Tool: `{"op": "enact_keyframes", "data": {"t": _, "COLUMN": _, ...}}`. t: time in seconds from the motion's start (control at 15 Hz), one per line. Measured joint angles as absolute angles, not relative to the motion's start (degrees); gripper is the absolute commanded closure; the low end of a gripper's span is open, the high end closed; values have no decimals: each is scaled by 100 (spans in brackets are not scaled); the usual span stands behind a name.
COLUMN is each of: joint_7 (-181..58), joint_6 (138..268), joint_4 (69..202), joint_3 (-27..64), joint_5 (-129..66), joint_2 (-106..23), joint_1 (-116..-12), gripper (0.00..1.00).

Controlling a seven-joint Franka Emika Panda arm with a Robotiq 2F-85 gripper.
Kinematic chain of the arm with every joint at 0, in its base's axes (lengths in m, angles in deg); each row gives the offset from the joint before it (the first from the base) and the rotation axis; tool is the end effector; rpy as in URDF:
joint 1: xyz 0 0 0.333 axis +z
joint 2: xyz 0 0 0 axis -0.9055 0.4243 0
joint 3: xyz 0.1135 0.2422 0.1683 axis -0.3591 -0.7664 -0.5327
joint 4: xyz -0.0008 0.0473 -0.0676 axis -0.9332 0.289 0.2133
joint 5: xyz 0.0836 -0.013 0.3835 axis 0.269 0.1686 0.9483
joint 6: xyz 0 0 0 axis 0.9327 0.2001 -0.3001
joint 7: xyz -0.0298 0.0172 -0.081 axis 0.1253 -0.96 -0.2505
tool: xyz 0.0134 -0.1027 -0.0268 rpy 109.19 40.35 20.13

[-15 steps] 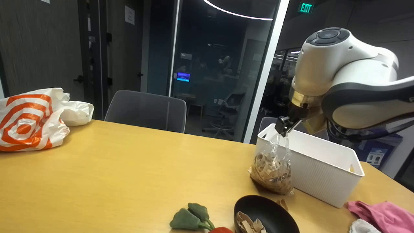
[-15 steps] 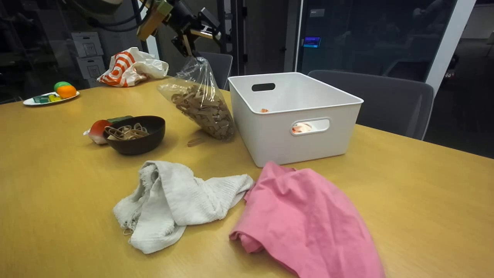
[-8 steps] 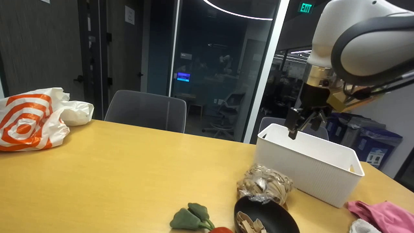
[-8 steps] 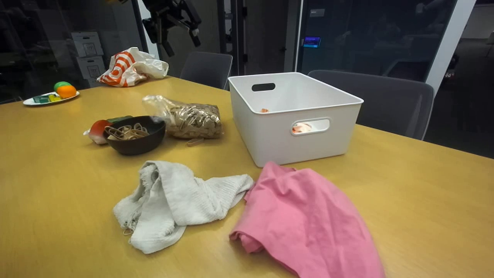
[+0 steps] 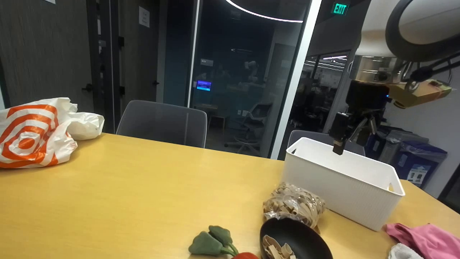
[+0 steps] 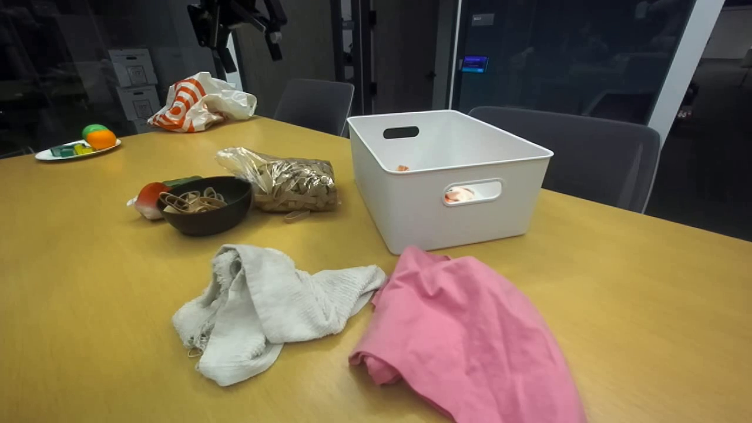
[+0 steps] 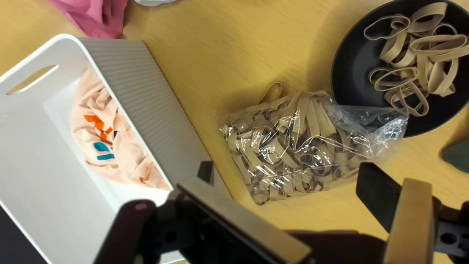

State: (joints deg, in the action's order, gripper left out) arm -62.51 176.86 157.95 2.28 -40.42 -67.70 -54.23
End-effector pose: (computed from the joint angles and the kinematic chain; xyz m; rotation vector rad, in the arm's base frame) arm 0.4771 0.1926 0.5366 2.8674 0.5747 0.1520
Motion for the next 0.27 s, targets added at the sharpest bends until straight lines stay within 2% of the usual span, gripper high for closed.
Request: {"op": "enact_keyframes", "data": {"t": 0.27, "joint_7": -6309, "joint_6": 17672, "joint_4": 15806, "joint_3": 224, "joint_5": -4032, "joint_2": -6783, "joint_1": -5400, "gripper": 0}}
